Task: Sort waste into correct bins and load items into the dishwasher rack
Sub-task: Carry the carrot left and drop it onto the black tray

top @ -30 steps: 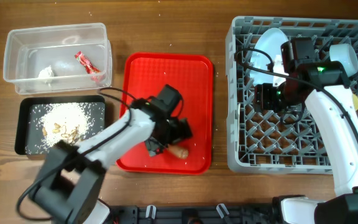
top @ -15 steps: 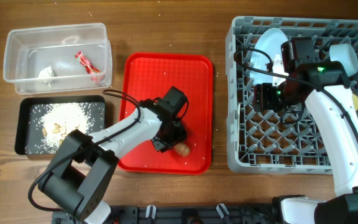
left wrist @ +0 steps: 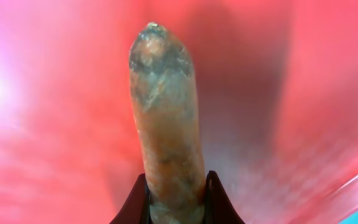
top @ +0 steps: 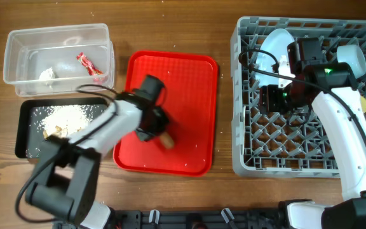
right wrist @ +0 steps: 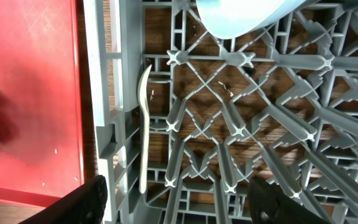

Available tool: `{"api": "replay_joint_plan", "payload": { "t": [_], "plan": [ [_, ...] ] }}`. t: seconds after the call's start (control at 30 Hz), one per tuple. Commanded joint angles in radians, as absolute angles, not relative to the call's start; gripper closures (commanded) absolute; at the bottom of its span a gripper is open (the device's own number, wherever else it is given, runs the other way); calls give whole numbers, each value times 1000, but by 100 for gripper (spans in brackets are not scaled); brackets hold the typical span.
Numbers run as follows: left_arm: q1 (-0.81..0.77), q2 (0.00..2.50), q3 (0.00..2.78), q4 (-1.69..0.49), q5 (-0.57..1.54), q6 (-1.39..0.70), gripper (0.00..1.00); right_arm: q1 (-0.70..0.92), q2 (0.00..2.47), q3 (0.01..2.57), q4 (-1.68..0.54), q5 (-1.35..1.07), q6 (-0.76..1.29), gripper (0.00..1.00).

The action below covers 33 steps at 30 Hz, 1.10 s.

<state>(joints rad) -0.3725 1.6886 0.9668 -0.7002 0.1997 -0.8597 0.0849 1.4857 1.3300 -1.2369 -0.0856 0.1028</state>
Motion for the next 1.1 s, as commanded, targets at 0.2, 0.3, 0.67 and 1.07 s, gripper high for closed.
{"api": "replay_joint_plan", "payload": {
  "t": [0.2,0.3,0.67,1.07],
  "plan": [
    [21,1371,978,-765,63,-632,96,84,1473,1326,-1231,-96,81,26],
    [144,1331,978,-776,-1,-632,96,84,1473,1326,-1231,-94,81,26],
    [458,1483,976,-724,-114,-635,96,84,1473,1326,-1231,-94,81,26],
    [490,1711,976,-645,-113,-635,69,84,1473,1326,-1232,-94,81,26]
  ]
}}
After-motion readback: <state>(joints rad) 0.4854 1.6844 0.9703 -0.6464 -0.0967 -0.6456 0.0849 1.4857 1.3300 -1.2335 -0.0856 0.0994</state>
